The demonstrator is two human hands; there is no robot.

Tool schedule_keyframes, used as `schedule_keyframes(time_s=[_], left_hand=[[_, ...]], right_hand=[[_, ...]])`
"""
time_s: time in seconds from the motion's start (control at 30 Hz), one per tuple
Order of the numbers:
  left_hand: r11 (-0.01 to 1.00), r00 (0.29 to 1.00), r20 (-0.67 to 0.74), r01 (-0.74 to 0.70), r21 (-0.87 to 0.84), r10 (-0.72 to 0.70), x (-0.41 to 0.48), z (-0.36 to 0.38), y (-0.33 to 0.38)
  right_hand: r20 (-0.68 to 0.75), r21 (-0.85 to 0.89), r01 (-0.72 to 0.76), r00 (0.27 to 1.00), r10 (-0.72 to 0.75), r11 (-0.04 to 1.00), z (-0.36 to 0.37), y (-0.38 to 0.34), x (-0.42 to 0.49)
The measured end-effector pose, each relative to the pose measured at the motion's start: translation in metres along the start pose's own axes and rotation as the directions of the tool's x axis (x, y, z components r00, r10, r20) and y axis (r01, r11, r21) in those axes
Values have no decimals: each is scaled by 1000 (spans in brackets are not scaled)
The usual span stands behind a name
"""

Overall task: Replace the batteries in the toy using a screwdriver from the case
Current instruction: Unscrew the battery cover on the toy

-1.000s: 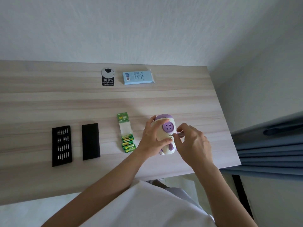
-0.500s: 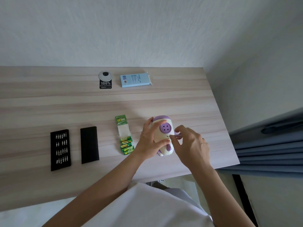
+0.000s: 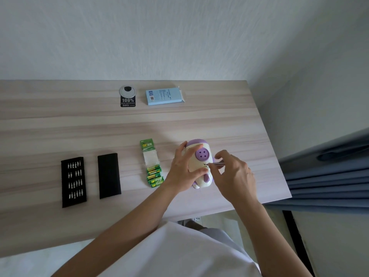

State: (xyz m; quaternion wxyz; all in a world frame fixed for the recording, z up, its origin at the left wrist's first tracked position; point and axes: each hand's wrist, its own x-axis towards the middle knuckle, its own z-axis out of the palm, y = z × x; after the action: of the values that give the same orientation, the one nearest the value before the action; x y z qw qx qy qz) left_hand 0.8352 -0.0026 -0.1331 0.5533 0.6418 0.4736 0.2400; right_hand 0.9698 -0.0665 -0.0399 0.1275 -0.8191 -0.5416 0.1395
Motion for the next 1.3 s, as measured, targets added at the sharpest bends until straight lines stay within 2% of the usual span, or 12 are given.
schedule_keyframes(time_s=[0.13, 0.27, 0.4, 0.6, 0.83, 0.93, 1.07, 1.3], left_hand=[[999, 1000, 9, -16, 33, 15, 0, 0, -1], [999, 999, 24, -22, 34, 22, 1, -2, -1], [999, 1000, 18, -21, 48, 20, 1, -2, -2], [999, 1000, 9, -17, 42, 17, 0, -2, -2], [998, 999, 1, -40, 47, 40, 2, -1, -4], [998, 999, -14, -31, 47, 32, 2, -1, -5], [1000, 1000, -4, -13, 21, 13, 1, -1, -5], [997, 999, -5, -38, 60, 38, 2, -2, -4]], right_hand=[[-16, -87, -74, 997, 72, 993, 2, 3, 3], [35, 9, -19, 999, 19, 1000, 1, 3, 2], [20, 38, 63, 998, -64, 997, 1, 3, -2], [-3, -71, -5, 1000, 5, 997, 1, 2, 3], [29, -15, 105, 994, -105, 994, 0, -1, 2], [21, 40, 72, 997, -73, 997, -1, -1, 2], [0, -59, 25, 1000, -25, 998, -1, 2, 5], [13, 54, 97, 995, -98, 994, 2, 3, 1]])
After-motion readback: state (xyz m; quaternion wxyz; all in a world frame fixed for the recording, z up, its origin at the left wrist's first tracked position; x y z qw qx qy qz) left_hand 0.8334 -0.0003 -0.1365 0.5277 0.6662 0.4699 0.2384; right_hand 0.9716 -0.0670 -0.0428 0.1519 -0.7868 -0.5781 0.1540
